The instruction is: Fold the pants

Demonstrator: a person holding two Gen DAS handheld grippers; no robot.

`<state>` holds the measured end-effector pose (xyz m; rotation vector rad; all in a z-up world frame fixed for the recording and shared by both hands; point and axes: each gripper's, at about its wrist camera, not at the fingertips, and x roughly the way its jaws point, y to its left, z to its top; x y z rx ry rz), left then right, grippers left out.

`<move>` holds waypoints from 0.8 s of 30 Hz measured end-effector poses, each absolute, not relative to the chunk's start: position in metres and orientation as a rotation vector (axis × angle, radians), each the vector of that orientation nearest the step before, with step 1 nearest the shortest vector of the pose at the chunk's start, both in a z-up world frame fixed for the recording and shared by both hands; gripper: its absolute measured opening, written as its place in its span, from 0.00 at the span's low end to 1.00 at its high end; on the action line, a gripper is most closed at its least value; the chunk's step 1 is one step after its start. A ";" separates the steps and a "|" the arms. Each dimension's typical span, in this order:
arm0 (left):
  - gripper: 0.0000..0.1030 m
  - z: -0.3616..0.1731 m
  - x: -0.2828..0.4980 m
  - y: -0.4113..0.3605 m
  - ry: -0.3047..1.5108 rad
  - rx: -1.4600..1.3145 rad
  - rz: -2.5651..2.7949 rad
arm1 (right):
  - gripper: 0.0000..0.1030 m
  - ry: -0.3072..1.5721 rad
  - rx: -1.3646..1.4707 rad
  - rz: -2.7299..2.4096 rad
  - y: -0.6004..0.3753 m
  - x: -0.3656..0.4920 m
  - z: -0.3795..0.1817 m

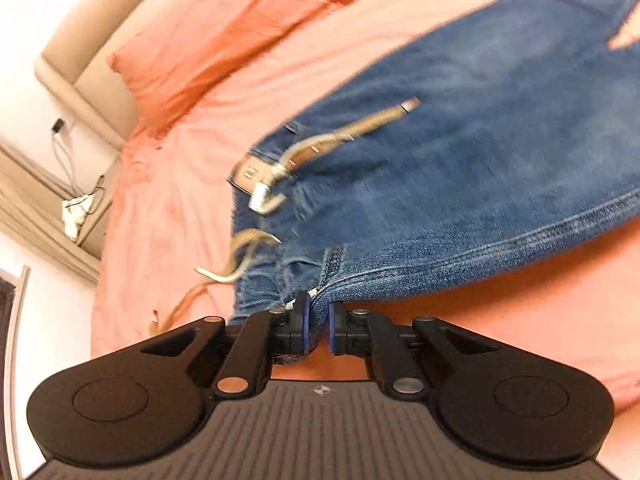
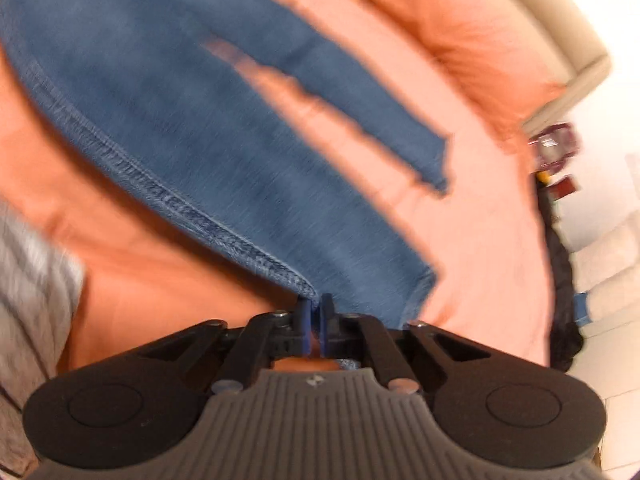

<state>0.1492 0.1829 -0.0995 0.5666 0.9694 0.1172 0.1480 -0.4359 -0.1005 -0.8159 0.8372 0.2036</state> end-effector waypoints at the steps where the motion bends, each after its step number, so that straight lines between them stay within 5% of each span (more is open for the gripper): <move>1: 0.08 -0.092 0.151 0.183 0.957 0.558 0.132 | 0.00 0.813 -0.800 0.185 -0.435 0.152 -0.088; 12: 0.07 -0.040 0.251 0.199 0.889 0.458 0.264 | 0.00 0.668 -0.834 -0.003 -0.400 0.279 -0.011; 24: 0.07 -0.104 0.392 0.214 1.009 0.479 0.305 | 0.00 0.782 -0.931 -0.056 -0.363 0.469 -0.073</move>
